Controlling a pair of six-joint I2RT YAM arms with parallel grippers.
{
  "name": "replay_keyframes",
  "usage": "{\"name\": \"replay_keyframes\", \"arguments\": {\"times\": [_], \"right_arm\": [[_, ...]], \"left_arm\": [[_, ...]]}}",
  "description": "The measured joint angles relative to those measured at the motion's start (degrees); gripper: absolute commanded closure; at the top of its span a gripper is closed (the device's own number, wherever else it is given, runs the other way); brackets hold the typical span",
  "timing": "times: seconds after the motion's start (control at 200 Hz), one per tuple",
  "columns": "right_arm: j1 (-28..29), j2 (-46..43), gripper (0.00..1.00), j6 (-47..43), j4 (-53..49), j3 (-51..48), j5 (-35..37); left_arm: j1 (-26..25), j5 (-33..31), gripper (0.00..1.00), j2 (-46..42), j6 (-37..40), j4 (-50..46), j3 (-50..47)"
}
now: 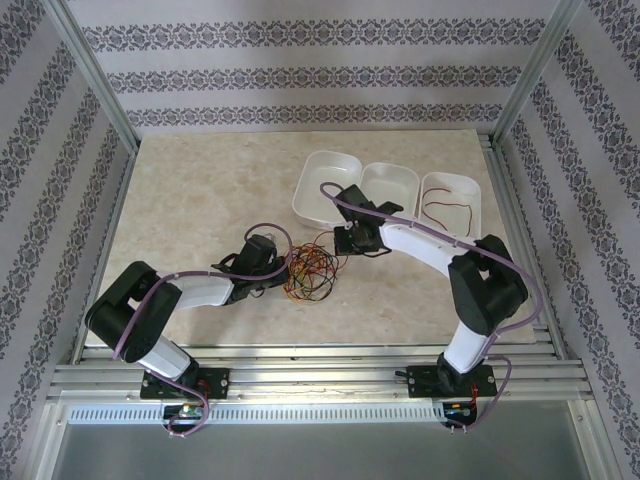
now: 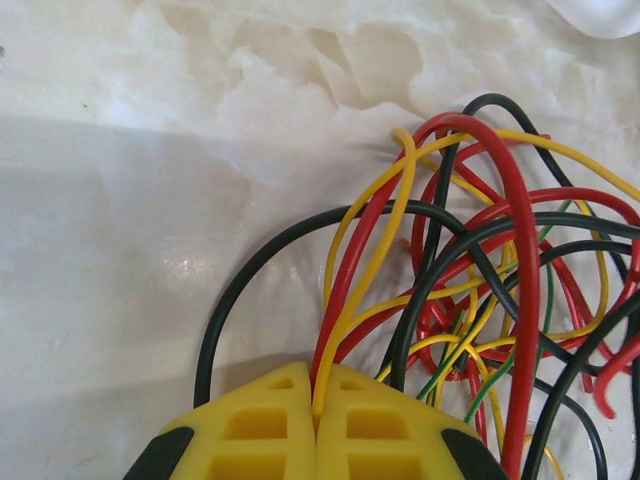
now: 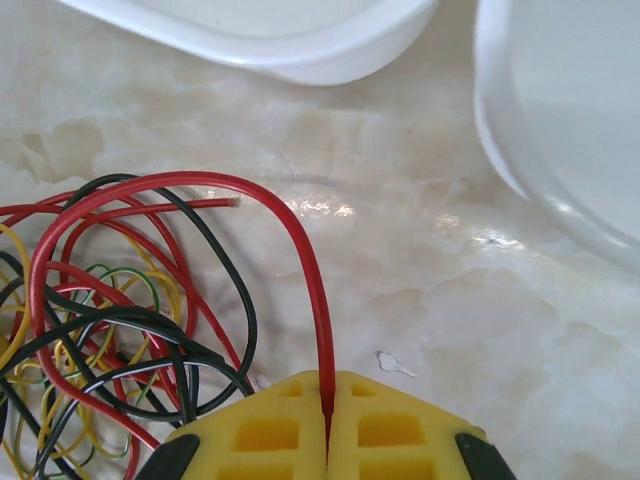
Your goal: Untangle the cables
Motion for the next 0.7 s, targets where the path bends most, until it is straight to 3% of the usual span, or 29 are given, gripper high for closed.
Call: {"name": "replay_keyframes", "arguments": {"times": [0.7], "right_arm": [[0.09, -13.11, 1.00, -1.29, -4.98, -1.27, 9.62]], "left_arm": [[0.00, -0.07, 1.00, 0.00, -0.46, -0.02, 0.00]]}}
